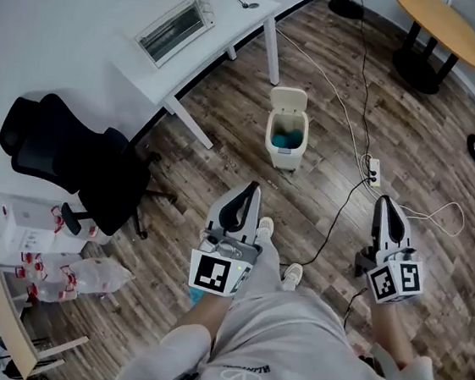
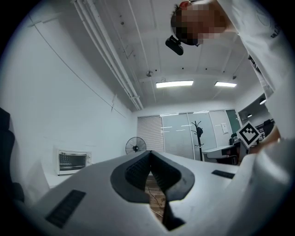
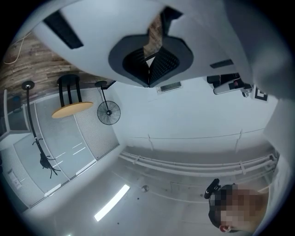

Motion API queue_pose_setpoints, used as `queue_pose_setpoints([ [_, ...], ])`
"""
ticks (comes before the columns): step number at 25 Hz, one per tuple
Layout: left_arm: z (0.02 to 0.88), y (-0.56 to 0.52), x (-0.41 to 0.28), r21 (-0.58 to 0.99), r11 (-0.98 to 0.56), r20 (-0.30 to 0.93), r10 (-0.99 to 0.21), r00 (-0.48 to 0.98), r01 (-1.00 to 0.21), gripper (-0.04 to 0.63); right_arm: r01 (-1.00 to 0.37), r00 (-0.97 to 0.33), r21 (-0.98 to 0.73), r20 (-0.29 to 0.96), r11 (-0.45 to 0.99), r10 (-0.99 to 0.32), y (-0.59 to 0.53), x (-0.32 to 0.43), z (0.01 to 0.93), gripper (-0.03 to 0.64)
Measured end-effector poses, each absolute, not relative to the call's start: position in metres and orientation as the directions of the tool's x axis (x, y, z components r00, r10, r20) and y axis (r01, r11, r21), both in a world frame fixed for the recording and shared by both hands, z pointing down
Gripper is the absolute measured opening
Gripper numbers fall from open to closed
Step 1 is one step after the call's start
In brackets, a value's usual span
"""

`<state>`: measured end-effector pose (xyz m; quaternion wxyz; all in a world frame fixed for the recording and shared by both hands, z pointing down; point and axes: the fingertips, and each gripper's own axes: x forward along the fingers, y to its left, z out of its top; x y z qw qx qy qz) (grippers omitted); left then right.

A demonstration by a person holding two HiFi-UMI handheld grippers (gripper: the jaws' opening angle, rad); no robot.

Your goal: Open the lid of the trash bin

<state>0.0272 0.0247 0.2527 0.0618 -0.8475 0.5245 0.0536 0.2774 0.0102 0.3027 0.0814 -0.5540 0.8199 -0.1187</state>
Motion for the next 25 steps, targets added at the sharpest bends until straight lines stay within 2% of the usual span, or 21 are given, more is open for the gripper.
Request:
queue_pose_setpoints([
  [15, 0.251, 0.090, -0.008, -0.082, -0.398, -0.143, -0.903, 0.406, -0.914, 0.001, -0.849, -0.445, -0.322, 0.005, 0.420, -0.895, 0.055, 0.234, 0.316, 0.017],
  [25, 0.253, 0.138, -0.071, -0.021, -0.462, -0.172, -0.872, 0.458, -0.887, 0.000, -0.884, -0.404, -0.273, 0.037, 0.380, -0.914, 0.115, 0.166, 0.305, 0.017],
])
